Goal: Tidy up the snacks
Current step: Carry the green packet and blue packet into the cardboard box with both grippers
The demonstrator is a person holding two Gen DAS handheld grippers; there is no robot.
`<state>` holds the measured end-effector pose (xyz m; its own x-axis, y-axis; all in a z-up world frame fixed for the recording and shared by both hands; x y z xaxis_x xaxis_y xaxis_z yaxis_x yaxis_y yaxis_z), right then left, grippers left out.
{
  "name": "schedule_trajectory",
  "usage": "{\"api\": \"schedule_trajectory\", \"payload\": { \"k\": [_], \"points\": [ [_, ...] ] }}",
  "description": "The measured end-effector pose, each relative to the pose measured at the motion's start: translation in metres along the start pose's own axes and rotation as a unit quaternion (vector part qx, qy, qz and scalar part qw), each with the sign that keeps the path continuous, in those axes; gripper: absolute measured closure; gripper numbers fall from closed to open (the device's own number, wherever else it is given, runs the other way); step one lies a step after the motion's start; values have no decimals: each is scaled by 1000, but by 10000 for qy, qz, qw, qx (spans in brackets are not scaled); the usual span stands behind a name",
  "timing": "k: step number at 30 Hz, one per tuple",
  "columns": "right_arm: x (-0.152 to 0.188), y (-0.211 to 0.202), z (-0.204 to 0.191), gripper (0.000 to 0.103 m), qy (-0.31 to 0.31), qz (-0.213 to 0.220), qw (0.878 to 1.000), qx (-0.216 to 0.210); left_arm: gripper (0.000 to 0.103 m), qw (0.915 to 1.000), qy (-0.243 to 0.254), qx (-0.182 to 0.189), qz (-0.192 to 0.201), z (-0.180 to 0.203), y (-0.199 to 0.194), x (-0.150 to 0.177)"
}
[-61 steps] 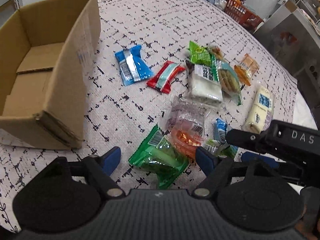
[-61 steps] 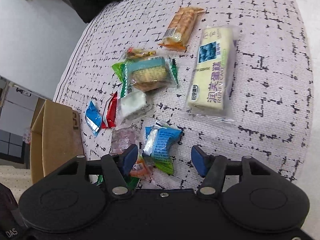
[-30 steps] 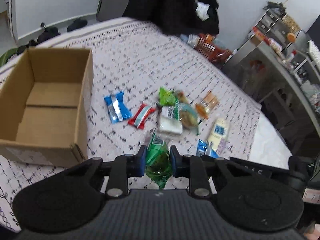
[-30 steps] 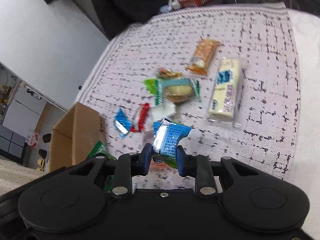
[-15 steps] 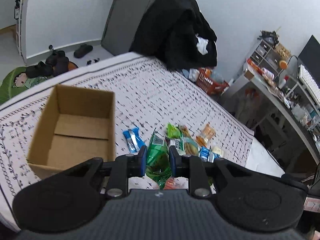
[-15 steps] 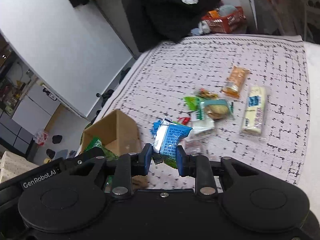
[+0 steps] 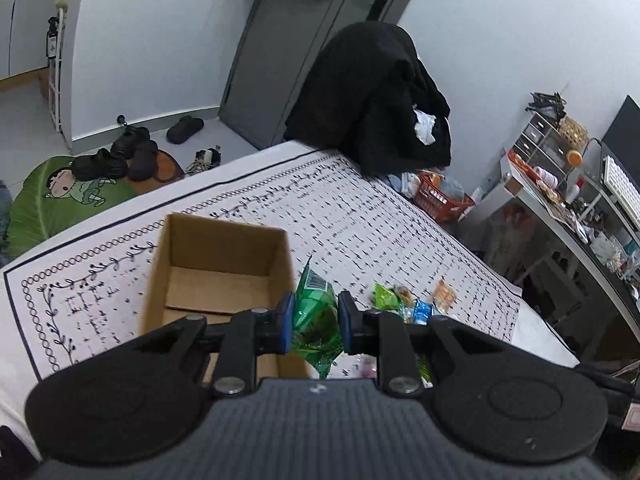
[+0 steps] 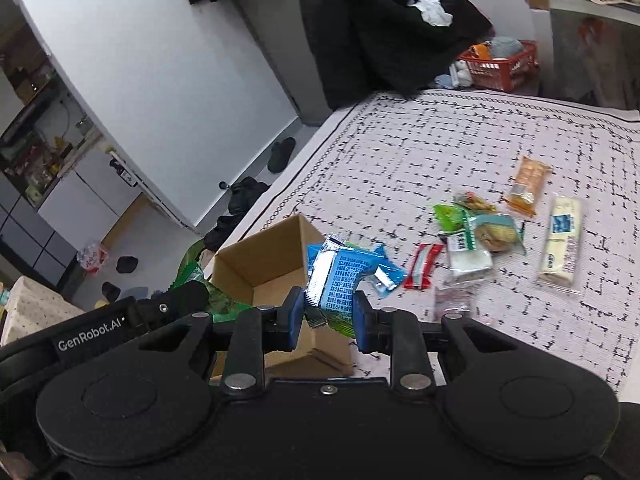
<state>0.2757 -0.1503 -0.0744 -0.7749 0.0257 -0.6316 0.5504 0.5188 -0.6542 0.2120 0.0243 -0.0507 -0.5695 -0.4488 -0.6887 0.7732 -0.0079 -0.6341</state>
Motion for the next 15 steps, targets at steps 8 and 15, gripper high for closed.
{"api": "schedule_trajectory", "payload": {
  "k": [8,15],
  "points": [
    [5,17,-27,78,-160,-45,9999,29,81,9997,-234,27,-17,-34,5,-3],
    [9,38,-46,78,-290,-173,9993,153,81,9983,-579,22,-46,-66,13,-3]
  ]
}}
Point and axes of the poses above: each gripper's, at about its wrist camera, not at the fingertips, and y roughly the way its jaws point, z to its right, x to its underside, the point moved 2 cm from there along y, roughly the way its jaws point, and after that the axes turned 1 degree about -x, right-handed, at the moved point
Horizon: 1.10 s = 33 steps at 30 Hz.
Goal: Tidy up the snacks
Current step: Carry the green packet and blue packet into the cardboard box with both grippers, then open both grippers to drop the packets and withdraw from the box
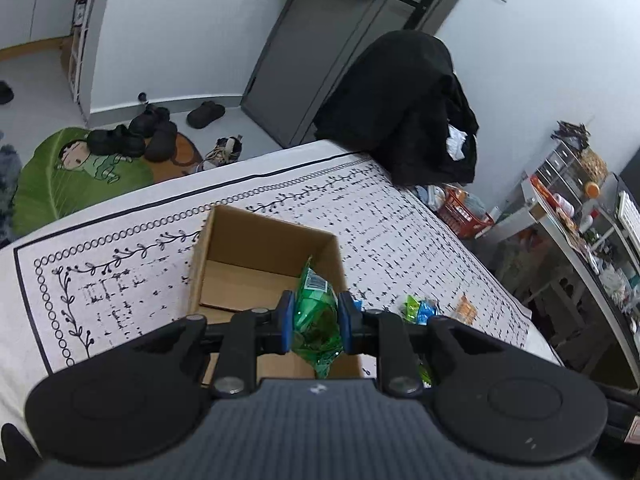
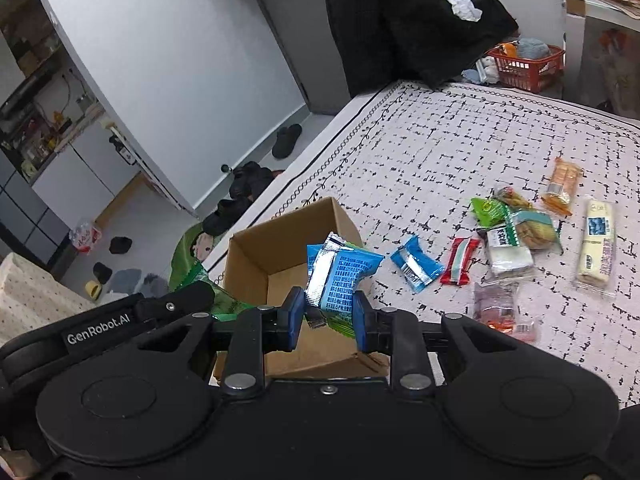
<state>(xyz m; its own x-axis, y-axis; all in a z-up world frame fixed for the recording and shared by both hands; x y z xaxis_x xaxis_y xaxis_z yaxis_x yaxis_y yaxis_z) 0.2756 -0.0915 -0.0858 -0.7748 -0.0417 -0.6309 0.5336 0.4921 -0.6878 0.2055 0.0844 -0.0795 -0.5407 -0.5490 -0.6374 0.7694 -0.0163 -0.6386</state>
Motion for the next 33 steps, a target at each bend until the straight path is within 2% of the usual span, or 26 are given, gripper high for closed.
{"api": "schedule_trajectory", "payload": {
  "k": [9,19,21,24,26,29,33],
  "points": [
    [6,27,-13,78,39,-189,9998,64,81,9991,-408,-70,-95,-32,16,-1],
    [11,54,-25,77,96,-518,9984,-212,79,9970,-564,-349,-399,-42,31,0],
    [12,58,-28,74,-3,-605,9976,-330,76,9961,-595,-488,-439,-42,31,-1],
    [13,58,-29,65,-26,-635,9973,-376,62,9950,-627,-621,-477,-42,29,-3],
    [13,56,-23,64,87,-615,9973,-402,48,9944,-658,-717,-403,-42,25,-4],
    [12,49,-11,63,190,-578,9975,-355,36,9944,-658,-742,-359,-38,20,-6],
    [11,32,7,49,242,-402,9986,-244,27,9944,-537,-844,-333,-26,15,-5]
  ]
}}
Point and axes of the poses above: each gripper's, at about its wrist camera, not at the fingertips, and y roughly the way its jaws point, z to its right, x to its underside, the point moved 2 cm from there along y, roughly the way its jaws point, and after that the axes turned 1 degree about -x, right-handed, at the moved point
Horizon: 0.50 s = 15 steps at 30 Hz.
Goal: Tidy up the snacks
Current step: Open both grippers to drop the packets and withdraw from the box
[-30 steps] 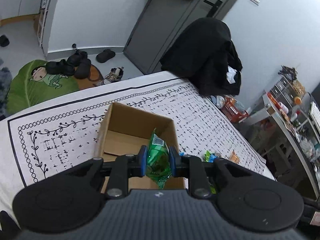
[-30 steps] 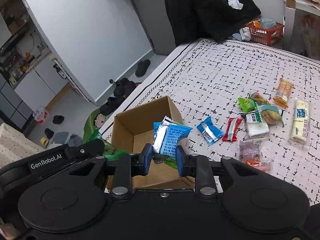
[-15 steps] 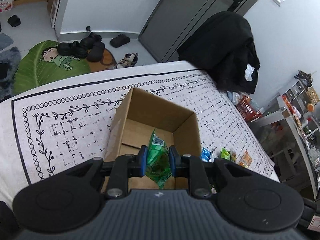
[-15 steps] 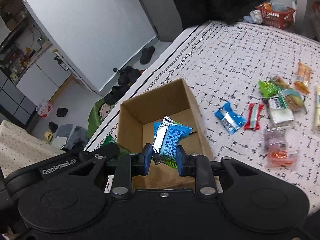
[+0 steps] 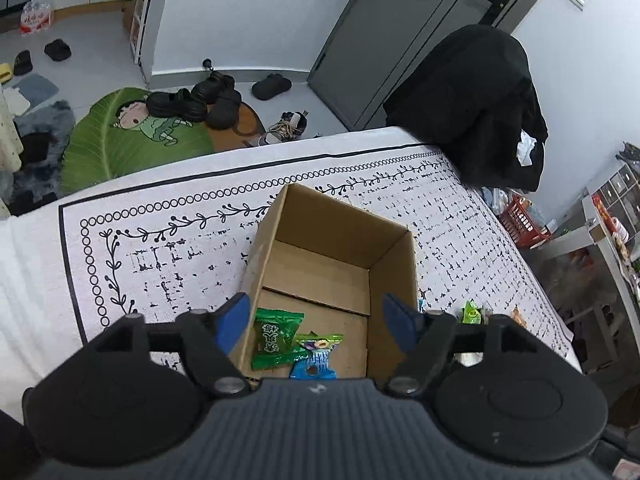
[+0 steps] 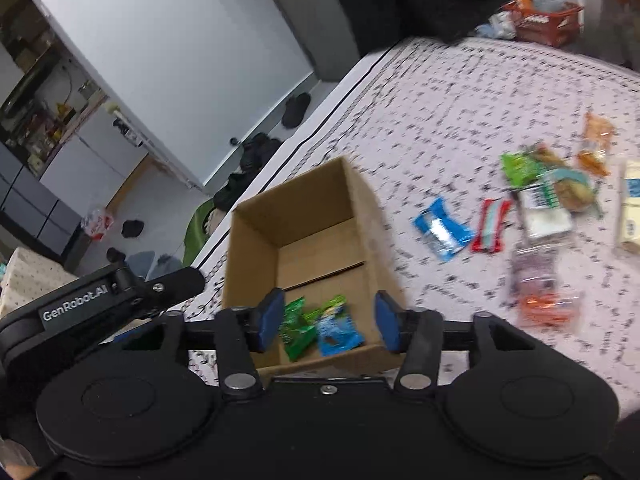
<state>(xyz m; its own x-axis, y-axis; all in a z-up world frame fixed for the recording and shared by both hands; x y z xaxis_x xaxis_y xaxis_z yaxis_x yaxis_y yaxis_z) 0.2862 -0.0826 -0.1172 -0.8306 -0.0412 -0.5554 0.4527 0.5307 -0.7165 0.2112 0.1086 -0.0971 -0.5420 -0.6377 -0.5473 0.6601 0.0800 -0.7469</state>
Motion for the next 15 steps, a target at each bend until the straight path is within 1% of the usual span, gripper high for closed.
{"api": "schedule_trajectory", "payload": {
  "k": [2,3,5,10,12,15],
  "points": [
    [0,-10,10,47,-9,53,10000,65,20,10000,34,-4,14,6,-3,3],
    [0,-13,15,46,9,65,9999,85,19,10000,42,-1,11,10,-5,4],
    [1,-22,26,41,60,122,9998,154,17,10000,75,20,-25,17,-6,7],
    [2,-43,51,29,90,318,9990,299,16,9995,96,228,-185,37,-7,16],
    [2,-51,60,22,114,393,9986,341,16,9994,122,254,-190,44,-9,20],
    [2,-61,77,21,203,471,9979,385,16,9993,179,278,-164,56,-12,26]
  ]
}}
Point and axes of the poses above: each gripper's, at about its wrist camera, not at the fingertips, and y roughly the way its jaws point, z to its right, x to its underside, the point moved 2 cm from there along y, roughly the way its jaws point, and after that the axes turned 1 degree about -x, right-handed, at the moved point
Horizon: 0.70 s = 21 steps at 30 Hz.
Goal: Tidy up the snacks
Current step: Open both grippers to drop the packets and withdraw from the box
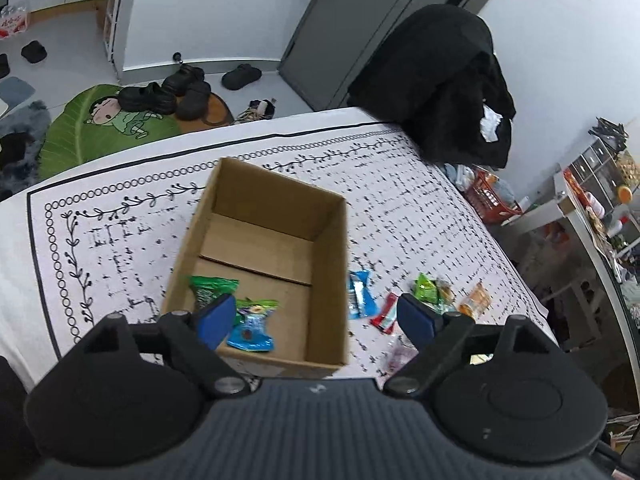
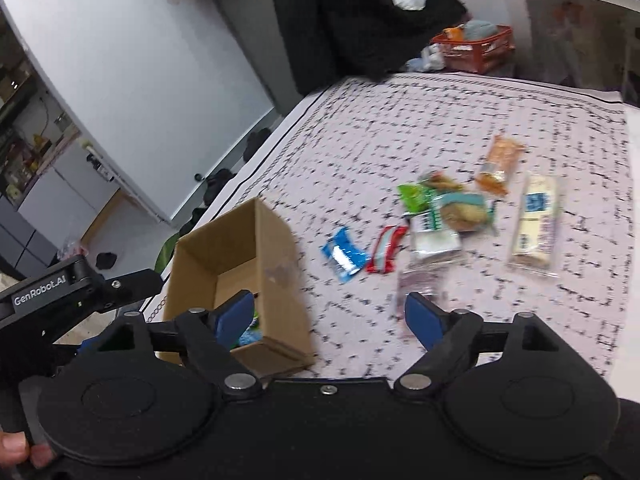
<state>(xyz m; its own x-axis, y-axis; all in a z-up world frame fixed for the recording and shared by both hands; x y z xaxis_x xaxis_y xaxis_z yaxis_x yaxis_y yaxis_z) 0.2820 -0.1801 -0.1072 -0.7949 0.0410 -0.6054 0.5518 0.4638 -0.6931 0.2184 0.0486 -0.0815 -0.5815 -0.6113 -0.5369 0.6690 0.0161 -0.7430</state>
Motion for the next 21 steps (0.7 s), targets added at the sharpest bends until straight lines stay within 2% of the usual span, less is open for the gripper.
{"api": "schedule_trajectory", "payload": {
  "k": [21],
  "points": [
    [-5,-22,104,19,739,241,9967,233,16,9979,510,81,-392,77,29,48]
  ]
}}
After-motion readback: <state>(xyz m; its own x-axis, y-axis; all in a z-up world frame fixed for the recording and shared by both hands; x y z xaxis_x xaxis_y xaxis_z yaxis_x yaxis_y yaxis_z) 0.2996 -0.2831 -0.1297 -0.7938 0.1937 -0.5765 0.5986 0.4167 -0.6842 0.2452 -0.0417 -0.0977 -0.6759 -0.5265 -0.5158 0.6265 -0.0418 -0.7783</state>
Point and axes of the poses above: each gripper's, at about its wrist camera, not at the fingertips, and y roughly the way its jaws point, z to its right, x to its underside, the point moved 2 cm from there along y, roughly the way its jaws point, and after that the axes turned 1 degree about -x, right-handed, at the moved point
